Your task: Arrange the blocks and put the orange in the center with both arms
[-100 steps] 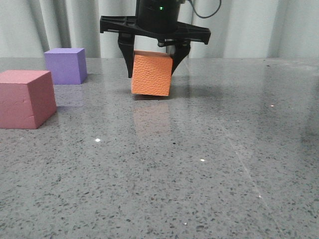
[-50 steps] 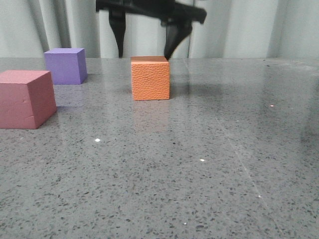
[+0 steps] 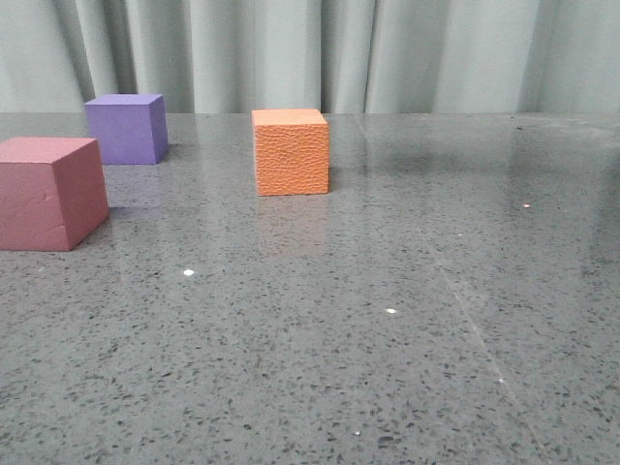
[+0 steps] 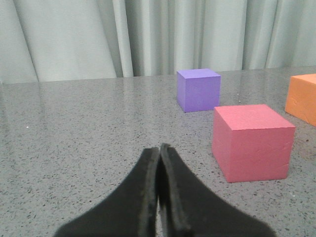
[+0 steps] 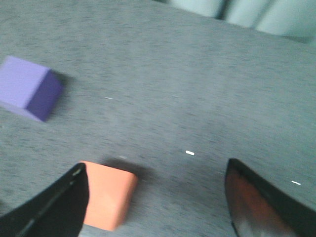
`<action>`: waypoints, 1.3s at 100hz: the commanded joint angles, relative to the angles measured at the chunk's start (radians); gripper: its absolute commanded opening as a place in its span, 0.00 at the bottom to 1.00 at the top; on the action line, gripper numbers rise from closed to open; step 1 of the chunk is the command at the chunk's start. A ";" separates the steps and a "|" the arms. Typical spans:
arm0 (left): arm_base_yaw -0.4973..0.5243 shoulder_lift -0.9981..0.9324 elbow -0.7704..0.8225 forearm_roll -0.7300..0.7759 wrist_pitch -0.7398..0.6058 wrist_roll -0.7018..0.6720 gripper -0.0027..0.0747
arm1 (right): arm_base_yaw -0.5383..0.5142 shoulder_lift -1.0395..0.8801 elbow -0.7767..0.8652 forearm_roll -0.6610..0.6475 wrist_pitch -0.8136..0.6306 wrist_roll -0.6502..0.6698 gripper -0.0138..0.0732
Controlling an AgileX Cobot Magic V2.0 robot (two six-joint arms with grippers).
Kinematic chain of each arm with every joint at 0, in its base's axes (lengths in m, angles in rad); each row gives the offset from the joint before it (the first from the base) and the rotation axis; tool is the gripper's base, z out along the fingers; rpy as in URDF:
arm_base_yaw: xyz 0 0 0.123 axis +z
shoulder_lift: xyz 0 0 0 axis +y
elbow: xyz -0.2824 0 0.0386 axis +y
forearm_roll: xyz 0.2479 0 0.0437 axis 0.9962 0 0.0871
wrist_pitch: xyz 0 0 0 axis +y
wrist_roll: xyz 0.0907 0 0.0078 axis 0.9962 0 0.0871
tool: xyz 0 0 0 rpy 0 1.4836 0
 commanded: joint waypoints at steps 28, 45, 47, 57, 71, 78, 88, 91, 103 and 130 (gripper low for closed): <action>0.001 -0.032 0.055 -0.009 -0.076 -0.002 0.01 | -0.247 -0.341 0.393 -0.036 -0.188 -0.073 0.46; 0.001 -0.032 0.055 -0.009 -0.076 -0.002 0.01 | -0.366 -0.536 0.739 -0.036 -0.357 -0.073 0.32; 0.001 -0.032 0.055 -0.009 -0.076 -0.002 0.01 | -0.378 -0.559 0.780 -0.036 -0.375 -0.073 0.30; 0.001 -0.032 0.055 -0.009 -0.076 -0.002 0.01 | -0.424 -0.663 0.960 -0.036 -0.460 -0.073 0.22; 0.001 -0.032 0.055 -0.009 -0.076 -0.002 0.01 | -0.440 -0.802 1.168 -0.034 -0.599 -0.073 0.11; 0.001 -0.032 0.055 -0.009 -0.076 -0.002 0.01 | -0.440 -0.864 1.242 -0.031 -0.661 -0.073 0.08; 0.001 -0.032 0.055 -0.009 -0.076 -0.002 0.01 | -0.440 -0.941 1.305 -0.025 -0.723 -0.073 0.08; 0.001 -0.032 0.055 -0.009 -0.076 -0.002 0.01 | -0.440 -0.957 1.315 -0.025 -0.734 -0.073 0.08; 0.001 -0.032 0.055 -0.009 -0.076 -0.002 0.01 | -0.440 -0.995 1.327 -0.025 -0.728 -0.073 0.08; 0.001 -0.032 0.055 -0.009 -0.076 -0.002 0.01 | -0.440 -0.993 1.327 -0.025 -0.731 -0.073 0.08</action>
